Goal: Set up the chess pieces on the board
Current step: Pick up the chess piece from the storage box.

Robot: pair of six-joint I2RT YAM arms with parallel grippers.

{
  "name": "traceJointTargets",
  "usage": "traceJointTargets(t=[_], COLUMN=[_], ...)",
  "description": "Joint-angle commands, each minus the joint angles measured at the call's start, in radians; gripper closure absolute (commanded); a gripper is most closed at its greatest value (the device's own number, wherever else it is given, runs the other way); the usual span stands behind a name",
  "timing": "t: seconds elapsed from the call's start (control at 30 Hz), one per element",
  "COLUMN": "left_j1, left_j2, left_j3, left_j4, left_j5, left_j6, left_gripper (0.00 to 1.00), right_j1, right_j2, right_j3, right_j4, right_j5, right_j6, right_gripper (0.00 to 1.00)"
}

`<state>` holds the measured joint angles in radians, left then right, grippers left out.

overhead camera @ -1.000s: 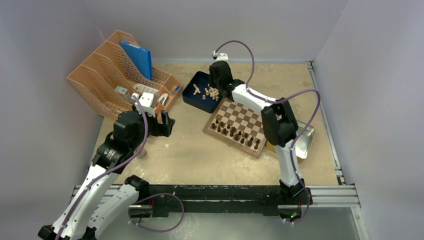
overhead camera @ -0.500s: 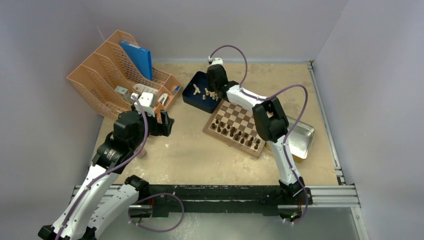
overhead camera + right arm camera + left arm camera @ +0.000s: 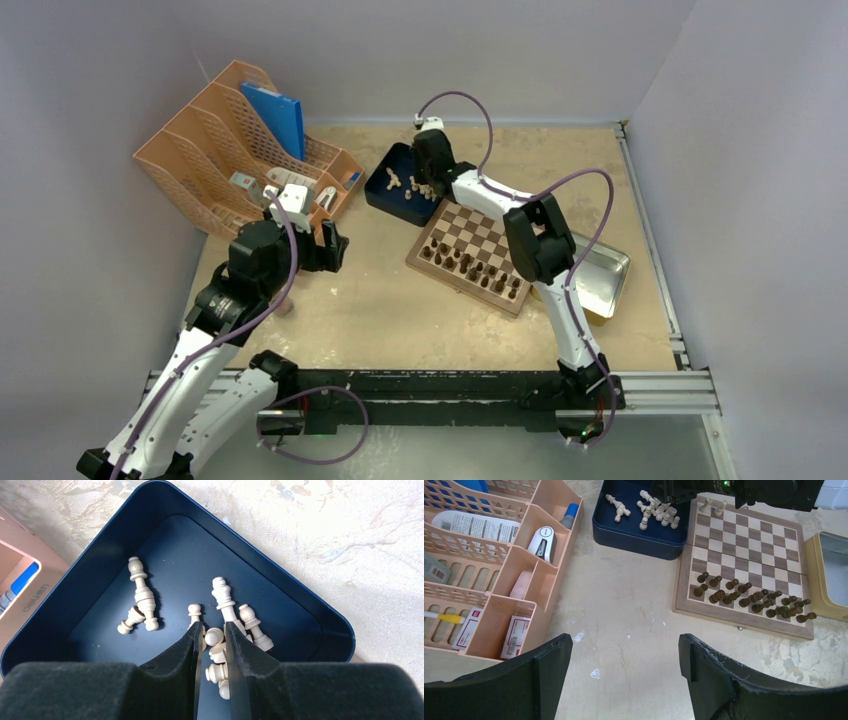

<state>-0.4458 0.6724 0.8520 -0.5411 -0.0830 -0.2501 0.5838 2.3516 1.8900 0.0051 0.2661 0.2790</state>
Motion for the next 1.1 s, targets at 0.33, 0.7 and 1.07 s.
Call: traceJointTargets(t=[0.33,0.7,1.07], left_j1=[0.001,0.001,0.001], left_j2=[-0.009,-0.011,-0.015], left_j3=[-0.003,-0.003,-0.004], left_j4=[0.031,0.030,0.029], left_j5=[-0.012,-0.016,-0.016], left_j6=[0.005,0.003,0.003], left_gripper=[0.22,0.22,0.22], right_j1=[0.010,0.020,0.022], right_j2=[0.007,0.018,0.016], right_j3=[-0.012,-0.015,-0.006], right_j4=[0.012,0.011,0.014], right_j5=[0.003,-0.008,0.006], right_j6=[0.000,0.006,0.005], right_gripper=[0.74,0.74,0.82])
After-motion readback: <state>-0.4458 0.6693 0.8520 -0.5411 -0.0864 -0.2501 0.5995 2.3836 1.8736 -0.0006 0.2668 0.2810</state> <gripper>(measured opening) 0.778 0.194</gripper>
